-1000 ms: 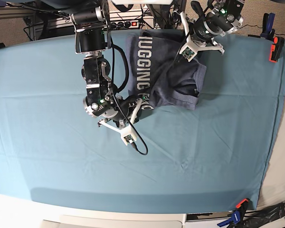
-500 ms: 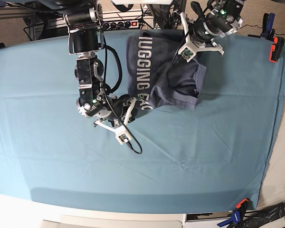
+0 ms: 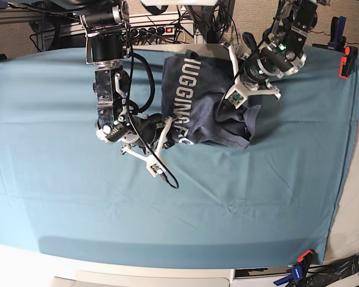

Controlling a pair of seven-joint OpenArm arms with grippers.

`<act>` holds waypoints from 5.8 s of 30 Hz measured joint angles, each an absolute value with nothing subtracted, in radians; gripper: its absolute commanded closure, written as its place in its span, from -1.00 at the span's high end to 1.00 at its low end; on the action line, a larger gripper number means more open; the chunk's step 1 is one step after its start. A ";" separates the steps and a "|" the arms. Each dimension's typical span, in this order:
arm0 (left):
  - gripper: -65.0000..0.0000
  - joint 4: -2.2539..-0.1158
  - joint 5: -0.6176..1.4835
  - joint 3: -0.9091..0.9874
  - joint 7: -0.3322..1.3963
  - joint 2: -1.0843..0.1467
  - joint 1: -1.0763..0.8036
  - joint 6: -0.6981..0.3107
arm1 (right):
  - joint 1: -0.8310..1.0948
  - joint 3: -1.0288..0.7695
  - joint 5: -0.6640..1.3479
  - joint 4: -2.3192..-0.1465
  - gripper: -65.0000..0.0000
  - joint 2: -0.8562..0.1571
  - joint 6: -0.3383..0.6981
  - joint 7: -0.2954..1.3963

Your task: Fold the T-shirt properly

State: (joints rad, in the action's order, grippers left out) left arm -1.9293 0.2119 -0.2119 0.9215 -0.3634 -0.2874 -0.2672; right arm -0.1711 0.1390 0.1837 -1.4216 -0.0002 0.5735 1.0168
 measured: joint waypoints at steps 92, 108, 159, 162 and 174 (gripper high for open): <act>-1.00 -1.945 0.299 0.120 0.990 -0.362 -0.339 -0.289 | -0.172 0.160 0.104 -1.565 -1.00 0.004 0.554 0.992; -1.00 -1.904 0.231 0.086 0.940 -0.352 -0.328 -0.292 | -0.172 0.328 0.102 -1.478 -1.00 0.003 0.546 0.997; -1.00 -1.799 0.282 0.084 0.964 -0.364 -0.070 -0.368 | 0.088 0.322 0.379 -1.552 -1.00 0.017 0.630 0.982; -1.00 -1.799 0.279 0.084 0.963 -0.386 -0.021 -0.367 | 0.047 0.330 0.332 -1.551 -1.00 0.020 0.630 1.000; -0.59 -1.799 0.441 0.084 0.994 -0.424 0.033 -0.395 | -0.131 0.193 0.056 -1.534 -0.97 0.005 0.439 1.043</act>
